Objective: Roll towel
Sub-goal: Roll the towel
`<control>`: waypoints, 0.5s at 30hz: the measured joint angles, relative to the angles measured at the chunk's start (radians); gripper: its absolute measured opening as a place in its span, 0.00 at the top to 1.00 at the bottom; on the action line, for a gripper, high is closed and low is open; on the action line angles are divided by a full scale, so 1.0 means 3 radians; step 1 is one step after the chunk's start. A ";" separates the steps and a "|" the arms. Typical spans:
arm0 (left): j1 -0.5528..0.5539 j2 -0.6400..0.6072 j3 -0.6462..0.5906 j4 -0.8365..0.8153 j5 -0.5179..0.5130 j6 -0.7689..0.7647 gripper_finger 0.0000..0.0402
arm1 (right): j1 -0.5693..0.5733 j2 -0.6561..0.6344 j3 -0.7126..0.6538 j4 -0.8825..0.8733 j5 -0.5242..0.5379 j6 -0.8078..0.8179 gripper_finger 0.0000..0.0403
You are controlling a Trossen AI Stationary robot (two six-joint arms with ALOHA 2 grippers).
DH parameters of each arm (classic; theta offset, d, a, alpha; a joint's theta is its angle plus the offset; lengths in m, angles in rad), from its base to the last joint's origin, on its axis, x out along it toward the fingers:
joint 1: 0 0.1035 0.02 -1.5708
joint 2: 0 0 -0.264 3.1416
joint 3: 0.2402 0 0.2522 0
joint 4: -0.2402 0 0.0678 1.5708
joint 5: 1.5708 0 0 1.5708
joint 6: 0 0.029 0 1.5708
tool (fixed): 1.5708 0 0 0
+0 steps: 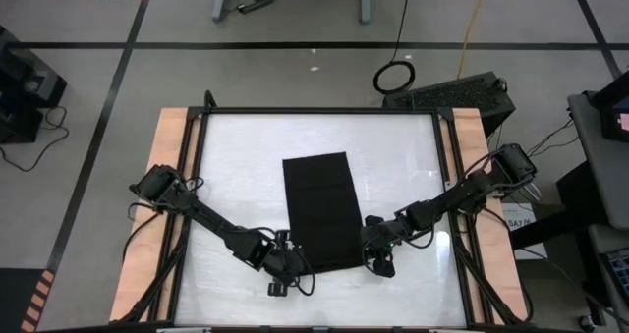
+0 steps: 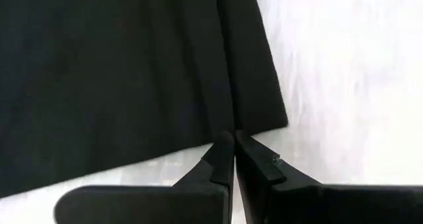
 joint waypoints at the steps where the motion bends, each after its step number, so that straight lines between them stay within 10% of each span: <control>1: -0.0002 0.0002 -0.0003 -0.0011 0.0001 0.0052 0.96 | 0.0001 0.0000 0.0000 -0.0001 0.0003 0.0000 1.00; 15: -0.0022 0.0001 -0.0004 -0.0027 -0.0261 0.0468 0.85 | 0.0001 -0.0004 0.0000 -0.0106 0.0088 0.0003 1.00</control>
